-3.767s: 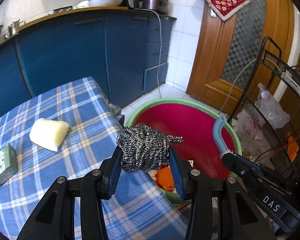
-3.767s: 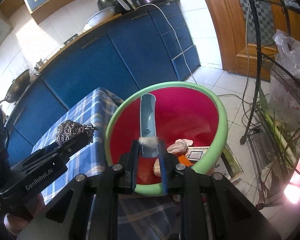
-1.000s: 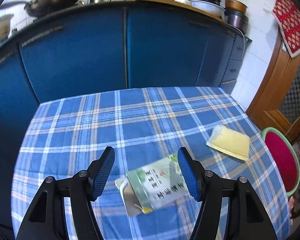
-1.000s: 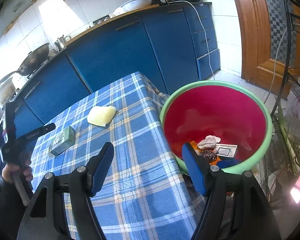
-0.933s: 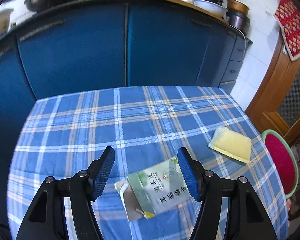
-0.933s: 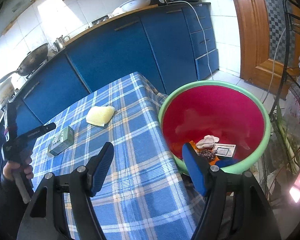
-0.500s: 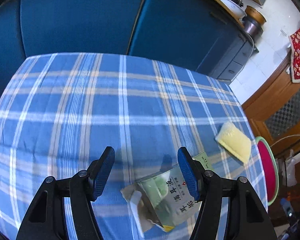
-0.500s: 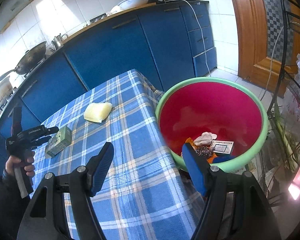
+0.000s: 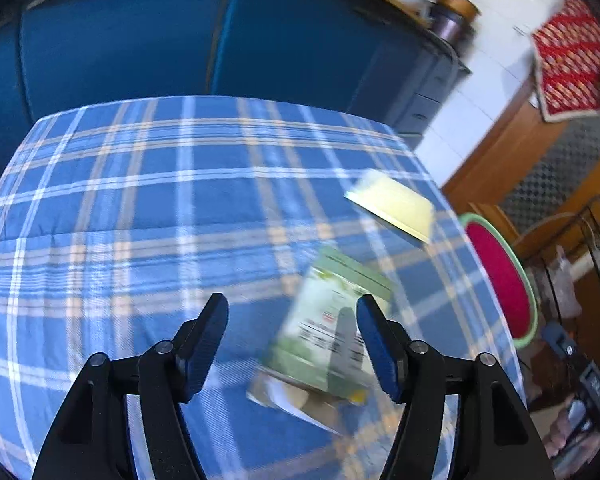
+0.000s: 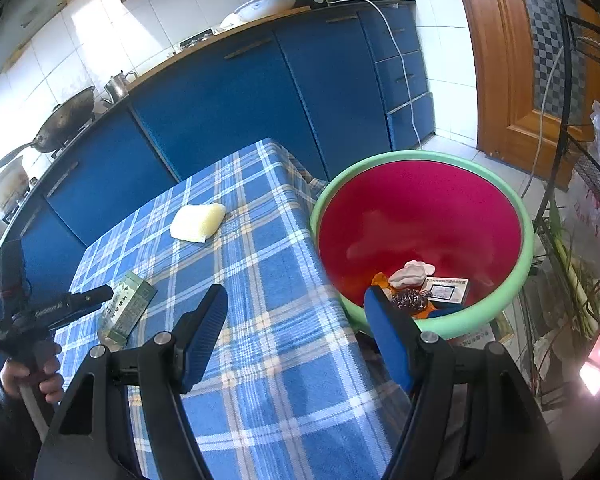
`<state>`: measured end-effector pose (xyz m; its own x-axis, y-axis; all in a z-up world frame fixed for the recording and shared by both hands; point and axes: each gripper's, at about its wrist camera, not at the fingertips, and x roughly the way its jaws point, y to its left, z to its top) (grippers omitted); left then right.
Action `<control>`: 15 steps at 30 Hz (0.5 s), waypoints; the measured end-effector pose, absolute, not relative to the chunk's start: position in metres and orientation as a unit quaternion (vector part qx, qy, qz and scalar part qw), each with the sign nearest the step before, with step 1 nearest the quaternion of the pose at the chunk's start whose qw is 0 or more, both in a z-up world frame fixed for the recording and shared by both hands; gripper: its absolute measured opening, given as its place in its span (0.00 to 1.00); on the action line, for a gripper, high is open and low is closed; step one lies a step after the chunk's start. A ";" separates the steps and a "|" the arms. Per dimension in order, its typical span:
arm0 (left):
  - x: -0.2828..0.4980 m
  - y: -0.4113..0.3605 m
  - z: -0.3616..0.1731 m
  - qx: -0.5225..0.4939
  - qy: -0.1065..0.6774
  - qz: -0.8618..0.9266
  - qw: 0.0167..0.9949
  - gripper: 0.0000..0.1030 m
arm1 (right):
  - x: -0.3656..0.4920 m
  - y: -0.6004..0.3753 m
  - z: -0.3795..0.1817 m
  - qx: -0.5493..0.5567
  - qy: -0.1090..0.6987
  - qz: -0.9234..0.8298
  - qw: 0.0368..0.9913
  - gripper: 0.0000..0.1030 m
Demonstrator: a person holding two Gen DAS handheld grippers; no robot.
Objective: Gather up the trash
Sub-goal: 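Reach the left tool to the green medicine box and grasp it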
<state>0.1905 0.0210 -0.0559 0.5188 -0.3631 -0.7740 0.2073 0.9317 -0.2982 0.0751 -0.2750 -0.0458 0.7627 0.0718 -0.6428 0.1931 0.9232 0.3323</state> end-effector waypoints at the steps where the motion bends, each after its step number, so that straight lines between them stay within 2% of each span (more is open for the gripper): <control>1: 0.187 0.016 -0.054 -0.076 0.459 -0.170 0.869 0.73 | 0.075 -0.275 -0.046 0.193 0.343 -0.033 0.919 0.70; 7: 0.185 -0.010 -0.064 -0.009 0.476 -0.180 0.861 0.74 | 0.071 -0.276 -0.044 0.194 0.340 -0.033 0.919 0.70; 15: 0.190 -0.016 -0.076 -0.002 0.482 -0.176 0.858 0.74 | 0.075 -0.274 -0.044 0.190 0.344 -0.032 0.919 0.70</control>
<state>0.1902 -0.0160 -0.0761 0.4732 -0.3037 -0.8270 0.3008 0.9380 -0.1724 0.0753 -0.2738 -0.0442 0.7606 0.0712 -0.6453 0.1902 0.9259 0.3263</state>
